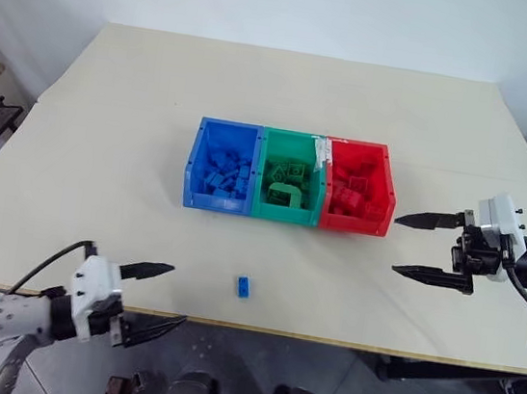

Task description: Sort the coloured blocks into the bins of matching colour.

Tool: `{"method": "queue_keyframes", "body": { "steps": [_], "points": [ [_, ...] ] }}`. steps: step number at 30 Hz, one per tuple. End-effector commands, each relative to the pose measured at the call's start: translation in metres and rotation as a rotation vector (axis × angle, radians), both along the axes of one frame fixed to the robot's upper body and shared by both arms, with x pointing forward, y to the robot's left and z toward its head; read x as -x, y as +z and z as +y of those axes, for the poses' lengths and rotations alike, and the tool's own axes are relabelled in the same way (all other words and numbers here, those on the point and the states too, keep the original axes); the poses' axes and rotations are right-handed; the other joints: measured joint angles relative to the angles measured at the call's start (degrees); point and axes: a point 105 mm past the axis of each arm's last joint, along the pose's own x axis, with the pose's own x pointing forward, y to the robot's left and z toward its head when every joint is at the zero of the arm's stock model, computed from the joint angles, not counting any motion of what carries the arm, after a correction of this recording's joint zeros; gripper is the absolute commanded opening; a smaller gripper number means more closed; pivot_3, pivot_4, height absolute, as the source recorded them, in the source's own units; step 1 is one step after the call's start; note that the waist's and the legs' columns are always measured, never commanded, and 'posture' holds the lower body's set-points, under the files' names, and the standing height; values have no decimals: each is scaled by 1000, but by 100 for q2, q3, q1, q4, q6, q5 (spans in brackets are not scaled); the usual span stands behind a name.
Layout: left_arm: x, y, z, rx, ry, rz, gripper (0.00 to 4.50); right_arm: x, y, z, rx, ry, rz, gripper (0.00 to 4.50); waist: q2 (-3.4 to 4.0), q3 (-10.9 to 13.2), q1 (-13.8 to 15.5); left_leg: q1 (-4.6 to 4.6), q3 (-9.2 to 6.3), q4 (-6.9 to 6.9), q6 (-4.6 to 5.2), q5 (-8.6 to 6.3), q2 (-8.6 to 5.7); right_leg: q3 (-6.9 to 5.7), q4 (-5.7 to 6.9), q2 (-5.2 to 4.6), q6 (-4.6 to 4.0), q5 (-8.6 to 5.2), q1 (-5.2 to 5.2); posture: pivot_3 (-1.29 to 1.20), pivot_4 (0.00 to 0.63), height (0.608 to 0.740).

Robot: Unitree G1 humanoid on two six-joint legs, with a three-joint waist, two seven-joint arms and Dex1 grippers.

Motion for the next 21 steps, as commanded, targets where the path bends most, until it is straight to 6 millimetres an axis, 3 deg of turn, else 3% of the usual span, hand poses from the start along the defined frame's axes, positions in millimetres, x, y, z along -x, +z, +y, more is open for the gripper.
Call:
{"method": "queue_keyframes", "body": {
  "steps": [1,4,10,20,21],
  "points": [
    [-12,2,-23,5,-6,-28,4465,7,6,4,2,80,-9,4500,0,0,-1,0,0,0,0,0,0,-1,3,1,0,0,0,0,150,740],
    [-29,-5,-48,-14,-17,-25,4465,12,8,5,-20,94,-20,4500,0,-1,41,0,1,6,3,3,-3,-4,9,4,3,2,2,0,150,740],
    [-47,-21,-67,-101,-53,-9,4465,15,7,1,-7,84,-29,4500,-2,-1,39,3,6,4,3,3,-6,-11,16,14,6,3,0,0,150,740],
    [-54,-36,-59,-209,-61,49,4465,25,4,5,13,92,-63,4500,-1,-2,39,5,7,5,3,3,-3,-6,14,9,6,3,1,0,150,740],
    [-54,-36,-60,-210,-68,50,4287,25,4,5,14,88,-64,4500,-1,-2,39,6,6,5,3,3,-3,-5,15,9,6,3,1,0,150,740]
  ]
}}
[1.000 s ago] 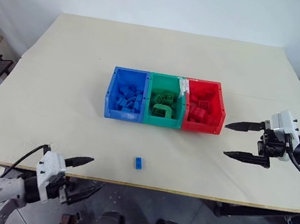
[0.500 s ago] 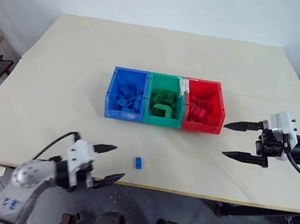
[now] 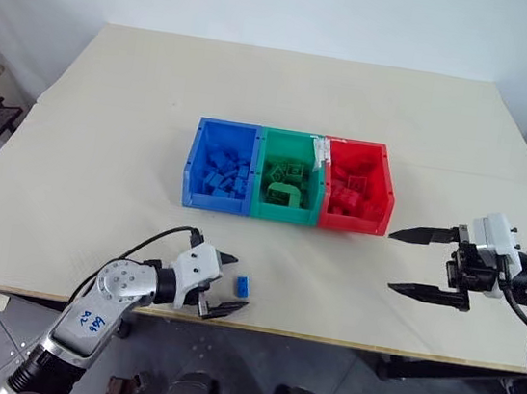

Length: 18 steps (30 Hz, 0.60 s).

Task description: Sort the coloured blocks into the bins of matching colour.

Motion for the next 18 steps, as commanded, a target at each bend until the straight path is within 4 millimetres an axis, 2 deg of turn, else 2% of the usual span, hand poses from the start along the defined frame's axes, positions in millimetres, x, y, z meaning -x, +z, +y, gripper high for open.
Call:
{"method": "queue_keyframes", "body": {
  "steps": [1,10,18],
  "points": [
    [0,-7,2,-24,-8,39,4059,6,9,0,15,35,-40,4500,0,0,0,0,0,0,0,0,0,0,0,0,0,0,1,0,150,740],
    [-1,-5,3,-14,-30,37,1456,2,7,-2,17,-4,-42,4500,0,0,2,0,-1,1,0,0,-2,-1,0,-2,0,0,2,0,150,740],
    [-1,8,-8,78,-60,-6,1431,-1,8,-3,23,-15,-40,4500,0,0,12,-1,-1,2,1,0,-4,-1,0,-2,0,0,2,0,150,740]
  ]
}}
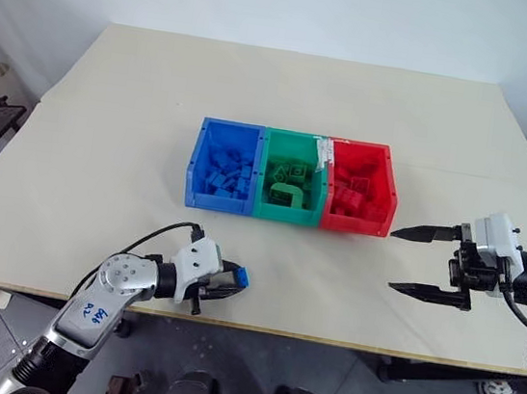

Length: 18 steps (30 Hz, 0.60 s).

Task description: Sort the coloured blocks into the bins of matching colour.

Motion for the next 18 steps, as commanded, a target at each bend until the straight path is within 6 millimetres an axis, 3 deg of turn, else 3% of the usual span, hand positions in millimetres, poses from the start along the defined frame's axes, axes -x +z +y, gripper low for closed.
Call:
{"method": "queue_keyframes", "body": {
  "steps": [1,9,12,18],
  "points": [
    [4,13,-7,72,-38,-31,1431,0,9,-2,-6,4,-29,4500,0,0,-1,0,0,0,0,0,0,0,0,0,0,0,0,0,150,740],
    [-10,83,-5,314,47,-182,1431,-2,9,-3,-2,-5,-26,4500,-1,1,-1,-3,-4,5,0,0,2,0,1,0,1,0,0,0,150,740],
    [-49,115,18,370,262,-338,1431,-4,9,-2,-4,-8,-28,4500,-3,1,3,-3,-5,5,1,1,-1,-3,0,3,2,1,3,0,150,740],
    [-96,110,53,258,563,-426,1431,-6,8,0,-12,-10,-33,4500,-4,1,-1,2,2,-3,2,2,-6,-18,6,34,5,3,-1,0,150,740]
  ]
}}
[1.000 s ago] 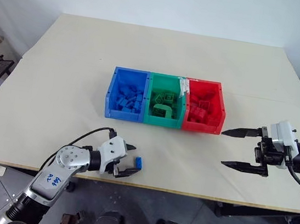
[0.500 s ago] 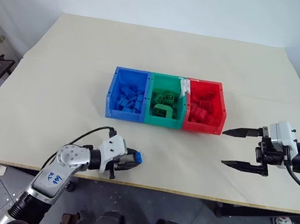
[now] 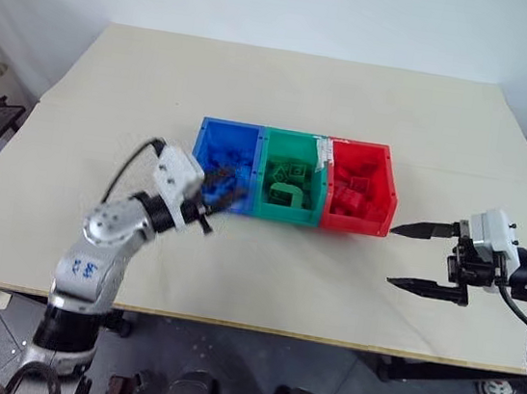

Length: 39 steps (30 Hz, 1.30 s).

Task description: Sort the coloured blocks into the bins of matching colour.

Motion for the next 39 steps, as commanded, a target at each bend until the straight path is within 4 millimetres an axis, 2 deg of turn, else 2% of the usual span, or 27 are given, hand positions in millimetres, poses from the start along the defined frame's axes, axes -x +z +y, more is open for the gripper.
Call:
{"method": "queue_keyframes", "body": {
  "steps": [1,2,8,12,17,20,25,27,30,33,35,39],
  "points": [
    [-21,0,18,-22,163,-41,1431,0,9,0,-6,11,-39,4500,-2,1,8,-1,0,1,0,0,0,-3,0,2,1,0,-2,0,150,740],
    [-25,-3,19,-25,179,-29,1431,0,9,0,-7,10,-40,4500,-3,2,9,-3,0,2,0,0,1,-4,0,4,1,1,-3,0,150,740],
    [-30,-6,8,-45,135,-40,3354,0,10,-2,-6,2,-44,4500,-8,1,31,-6,-3,6,1,1,-3,-2,2,1,9,5,-3,0,150,740],
    [-21,-1,-2,-41,20,-59,4457,-1,11,-2,-4,0,-45,4500,-8,1,14,-5,-3,6,1,1,-2,-2,2,3,9,5,-3,0,150,740],
    [10,0,-18,-31,-207,-48,4457,-4,13,-2,1,2,-50,4500,-8,1,-4,-4,0,4,0,2,1,-2,2,4,9,5,-6,0,150,740],
    [32,-2,-16,1,-275,0,4457,-6,15,-3,3,3,-53,4500,-8,1,-14,-5,0,4,0,2,2,8,2,2,9,5,-7,0,150,740],
    [69,-14,-1,-14,-369,91,4457,-9,15,-9,2,6,-45,4500,-8,1,-23,-4,-2,5,-3,3,7,22,-1,-20,8,5,-5,0,150,740],
    [86,-23,20,-43,-385,128,4457,-12,11,-18,19,-18,-27,4500,-8,1,-27,-3,-2,4,-2,3,6,23,-3,-25,8,4,-3,0,150,740],
    [94,-27,54,-69,-322,152,4457,-14,11,-27,25,-52,-22,4500,-7,2,-28,-4,-2,1,-3,3,7,23,-7,-28,5,3,-5,0,150,740],
    [98,-19,73,-68,-272,119,4457,-16,13,-33,16,-73,-24,4500,-6,2,-7,-7,-5,5,-2,3,4,18,-8,-33,3,2,-2,0,150,740],
    [96,-16,81,-73,-237,98,4457,-19,14,-35,-1,-87,-32,4500,-6,2,-15,-5,-5,4,-1,2,3,20,-9,-36,3,2,-1,0,150,740],
    [93,-11,85,-71,-222,66,4457,-25,15,-39,-17,-113,-39,4500,-5,2,-35,-5,-3,0,-2,2,5,18,-6,-33,3,2,-4,0,150,740]
  ]
}}
